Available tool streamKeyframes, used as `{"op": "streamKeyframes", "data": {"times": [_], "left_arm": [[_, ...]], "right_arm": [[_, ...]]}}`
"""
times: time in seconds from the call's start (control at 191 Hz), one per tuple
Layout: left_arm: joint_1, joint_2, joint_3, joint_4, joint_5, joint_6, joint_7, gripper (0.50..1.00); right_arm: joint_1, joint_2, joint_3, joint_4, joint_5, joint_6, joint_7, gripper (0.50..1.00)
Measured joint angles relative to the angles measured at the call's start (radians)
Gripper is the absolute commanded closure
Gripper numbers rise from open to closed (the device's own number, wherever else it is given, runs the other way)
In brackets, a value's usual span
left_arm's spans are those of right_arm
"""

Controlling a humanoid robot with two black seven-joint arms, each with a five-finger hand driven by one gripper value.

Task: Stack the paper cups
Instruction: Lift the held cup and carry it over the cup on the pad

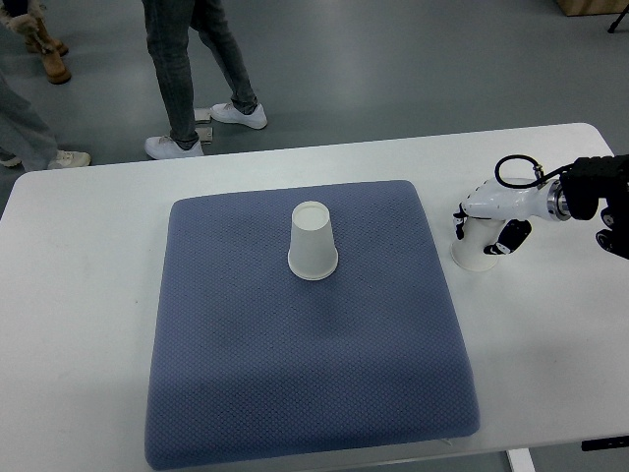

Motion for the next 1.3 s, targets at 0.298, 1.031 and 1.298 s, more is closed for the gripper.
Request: {"op": "streamKeyframes", "data": {"times": [0.298,1.031,1.298], "left_arm": [[0.000,0.000,0.000,0.000,0.000,0.000,0.000,0.500],[0.000,0.000,0.000,0.000,0.000,0.000,0.000,0.500],[0.000,0.000,0.000,0.000,0.000,0.000,0.000,0.500]], "right_arm": [[0.002,0.000,0.000,-0.005,0.003,0.018,0.005,1.000],[0.199,-0.021,0.015,0.012,0.027,0.107,0.049,1.000],[0.282,-0.007,0.142,0.091,0.029,0.245,0.078,1.000]]}}
